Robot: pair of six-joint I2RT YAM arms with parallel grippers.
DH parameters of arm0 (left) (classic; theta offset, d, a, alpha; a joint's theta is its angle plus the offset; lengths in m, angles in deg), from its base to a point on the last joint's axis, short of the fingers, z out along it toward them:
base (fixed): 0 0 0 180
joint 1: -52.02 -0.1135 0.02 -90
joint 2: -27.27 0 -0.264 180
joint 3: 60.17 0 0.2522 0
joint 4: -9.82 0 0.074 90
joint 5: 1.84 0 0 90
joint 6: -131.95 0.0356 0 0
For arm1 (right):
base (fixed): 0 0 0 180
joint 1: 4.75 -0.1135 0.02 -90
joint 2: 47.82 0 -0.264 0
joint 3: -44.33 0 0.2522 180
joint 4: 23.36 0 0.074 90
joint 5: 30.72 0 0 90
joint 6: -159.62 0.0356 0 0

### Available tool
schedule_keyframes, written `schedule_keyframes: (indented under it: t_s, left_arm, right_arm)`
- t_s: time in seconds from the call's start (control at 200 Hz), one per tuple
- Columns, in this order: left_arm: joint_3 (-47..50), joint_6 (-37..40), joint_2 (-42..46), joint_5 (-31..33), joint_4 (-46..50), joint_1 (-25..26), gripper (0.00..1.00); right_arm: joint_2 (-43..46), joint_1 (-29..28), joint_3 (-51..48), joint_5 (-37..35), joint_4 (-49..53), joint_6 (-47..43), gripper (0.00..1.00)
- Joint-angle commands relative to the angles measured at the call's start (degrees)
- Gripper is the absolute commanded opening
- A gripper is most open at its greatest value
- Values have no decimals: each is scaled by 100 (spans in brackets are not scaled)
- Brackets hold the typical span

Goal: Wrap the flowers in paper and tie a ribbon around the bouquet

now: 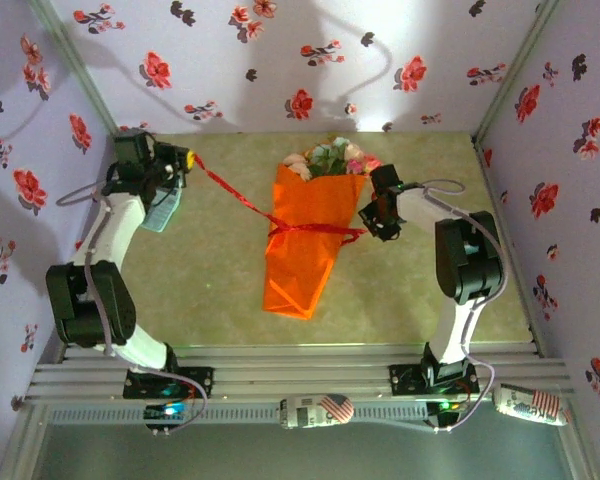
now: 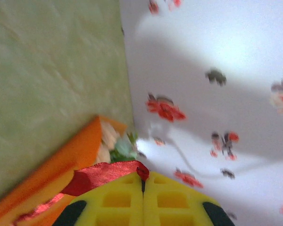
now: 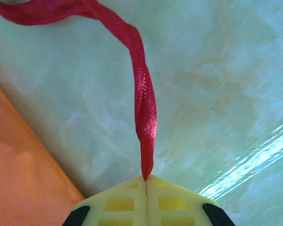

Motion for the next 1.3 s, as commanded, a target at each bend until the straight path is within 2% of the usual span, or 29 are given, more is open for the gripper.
schedule_keyframes:
  t_s: [0.0, 0.06, 0.135, 0.195, 0.225, 0.23, 0.235, 0.3, 0.375, 0.505, 0.53, 0.6, 0.685, 0.84, 0.94, 1.15, 1.295]
  left_arm:
    - [-650, 798, -104, 755, 1281, -268, 0]
    - [-1022, 1135, -445, 937, 1775, -291, 0]
    - [-1381, 1410, -955, 831, 2138, -252, 0]
    - [-1789, 1581, -1358, 919, 3077, -176, 0]
    - [-1945, 1676, -1475, 951, 3347, -133, 17]
    - [-1962, 1724, -1495, 951, 3368, -123, 17]
    - [-1974, 1724, -1509, 951, 3383, -114, 23]
    - [-2016, 1804, -1522, 1139, 3556, 71, 46]
    - [-1986, 1783, -1372, 1183, 3575, 298, 55]
    - [-2396, 1832, -1225, 1390, 4408, 661, 64]
    - [-2444, 1805, -1184, 1438, 4604, 739, 68]
    - [-2408, 1660, -1059, 1433, 4792, 973, 69]
    - [-1965, 1212, -928, 1097, 4608, 1413, 69]
    - [-606, -125, -1037, 259, 3205, 2189, 69]
    - [-298, -761, -1451, 120, 2275, 2524, 70]
    - [-729, -758, -2347, 422, 1944, 2651, 70]
    - [-678, -761, -2439, 628, 1820, 2619, 63]
  right_arm:
    - [194, 88, -167, -227, 189, -254, 0]
    - [184, 104, -198, -219, 206, -299, 0]
    - [196, 104, -243, -211, 194, -306, 0]
    - [213, 103, -303, -150, 135, -265, 0]
    - [214, 105, -311, -116, 112, -233, 0]
    - [219, 101, -317, -106, 111, -231, 0]
    - [221, 103, -320, -101, 110, -226, 0]
    - [238, 88, -311, -74, 101, -208, 0]
    - [258, 87, -299, -52, 105, -209, 0]
    - [241, 87, -258, -23, 154, -249, 0]
    - [236, 83, -255, -17, 145, -250, 0]
    - [223, 83, -261, -8, 128, -253, 0]
    - [192, 79, -249, 23, 102, -238, 0]
    - [168, 65, -209, 54, 93, -256, 0]
    - [165, 62, -207, 96, 75, -268, 0]
    - [194, 59, -208, 124, 48, -284, 0]
    - [206, 55, -185, 151, 14, -280, 0]
